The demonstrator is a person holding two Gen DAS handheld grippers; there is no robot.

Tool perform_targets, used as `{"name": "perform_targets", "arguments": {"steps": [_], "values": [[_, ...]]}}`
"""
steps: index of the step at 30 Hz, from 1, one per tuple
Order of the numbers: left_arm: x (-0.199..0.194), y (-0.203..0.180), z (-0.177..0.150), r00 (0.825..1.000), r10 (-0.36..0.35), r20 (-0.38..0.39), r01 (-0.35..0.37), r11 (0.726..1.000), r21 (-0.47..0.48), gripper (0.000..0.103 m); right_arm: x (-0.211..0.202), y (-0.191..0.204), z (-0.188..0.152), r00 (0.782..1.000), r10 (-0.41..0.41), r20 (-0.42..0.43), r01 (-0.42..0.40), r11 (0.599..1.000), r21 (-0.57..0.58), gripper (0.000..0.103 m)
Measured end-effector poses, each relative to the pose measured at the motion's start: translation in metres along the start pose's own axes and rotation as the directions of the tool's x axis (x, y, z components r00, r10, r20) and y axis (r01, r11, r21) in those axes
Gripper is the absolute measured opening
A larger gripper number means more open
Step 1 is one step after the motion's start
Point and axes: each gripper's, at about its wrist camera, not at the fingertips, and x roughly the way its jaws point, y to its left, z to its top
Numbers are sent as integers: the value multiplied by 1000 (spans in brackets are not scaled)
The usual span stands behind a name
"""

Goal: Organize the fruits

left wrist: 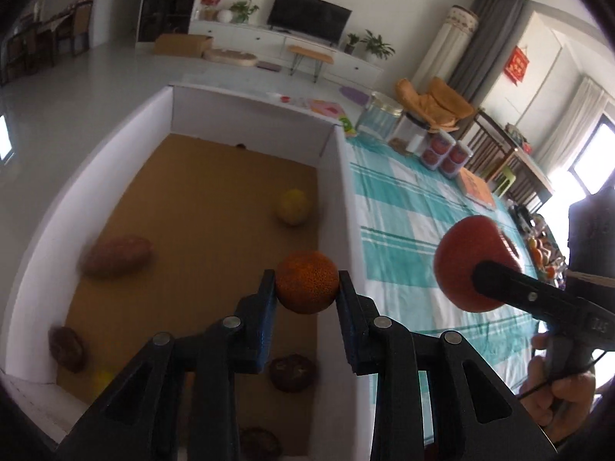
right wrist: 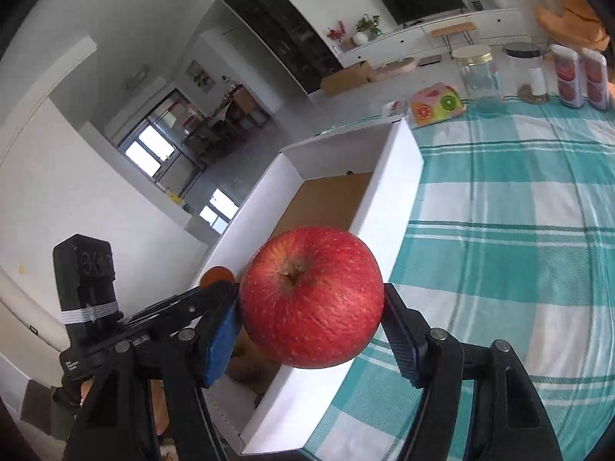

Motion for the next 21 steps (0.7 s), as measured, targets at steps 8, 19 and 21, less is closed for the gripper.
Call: {"name": "perform_targets", "arguments": {"steps": [8, 19, 21], "values": [[52, 57, 0, 980, 142, -140, -159, 980, -120, 41, 111, 58, 1, 956, -209, -205, 139, 941, -308, 69], [-29, 37, -12, 917, 372, 141, -371, 928, -31, 86, 62, 69, 19, 979, -200, -41, 181, 943, -281, 102], [-48, 22, -17, 860, 463, 216, -471, 882, -16, 88, 44, 74, 22, 975, -223, -6, 213, 941, -263, 103]]}}
